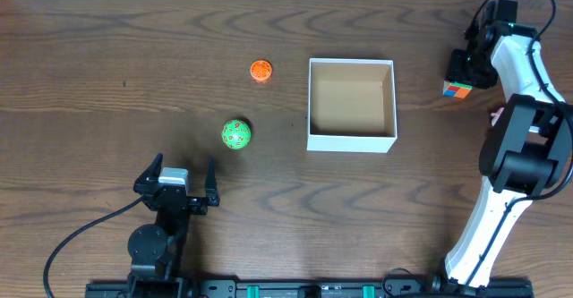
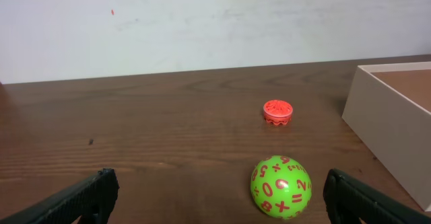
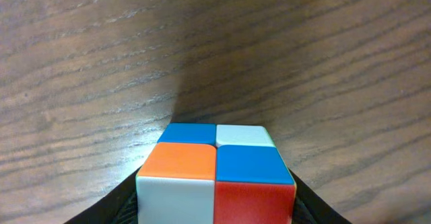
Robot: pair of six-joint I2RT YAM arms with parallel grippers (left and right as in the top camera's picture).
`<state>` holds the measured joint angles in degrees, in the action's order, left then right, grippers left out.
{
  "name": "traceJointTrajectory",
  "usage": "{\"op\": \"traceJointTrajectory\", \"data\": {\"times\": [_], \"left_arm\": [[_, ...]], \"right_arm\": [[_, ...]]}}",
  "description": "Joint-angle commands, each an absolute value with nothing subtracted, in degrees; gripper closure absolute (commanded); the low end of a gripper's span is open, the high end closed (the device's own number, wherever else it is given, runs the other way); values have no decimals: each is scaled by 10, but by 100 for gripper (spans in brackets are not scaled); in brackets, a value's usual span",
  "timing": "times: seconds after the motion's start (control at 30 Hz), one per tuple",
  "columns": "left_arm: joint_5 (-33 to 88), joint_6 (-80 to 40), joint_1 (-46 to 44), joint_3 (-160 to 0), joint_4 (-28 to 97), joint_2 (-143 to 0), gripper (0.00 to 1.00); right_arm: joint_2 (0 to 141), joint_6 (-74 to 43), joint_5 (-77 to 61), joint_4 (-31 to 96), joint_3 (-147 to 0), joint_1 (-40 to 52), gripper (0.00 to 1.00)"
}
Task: Pack container
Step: 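Carry the cube with the right gripper into the white box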
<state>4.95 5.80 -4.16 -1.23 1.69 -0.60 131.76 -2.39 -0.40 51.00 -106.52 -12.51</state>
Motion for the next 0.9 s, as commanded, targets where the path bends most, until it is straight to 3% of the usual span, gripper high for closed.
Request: {"op": "traceJointTrajectory", "data": {"times": [0.0, 0.2, 0.53, 0.87], "left_arm": [[53, 53, -39, -2, 36, -2, 2], [53, 53, -39, -2, 36, -2, 2], [53, 53, -39, -2, 36, -2, 2], [53, 53, -39, -2, 36, -2, 2]], "right_arm": [[1319, -27, 0, 510, -1077, -121, 62], [1319, -27, 6, 550, -1129, -119, 68], [1318, -27, -37, 730, -1371, -100, 71], [1318, -28, -110, 895, -1532, 18, 67]]}}
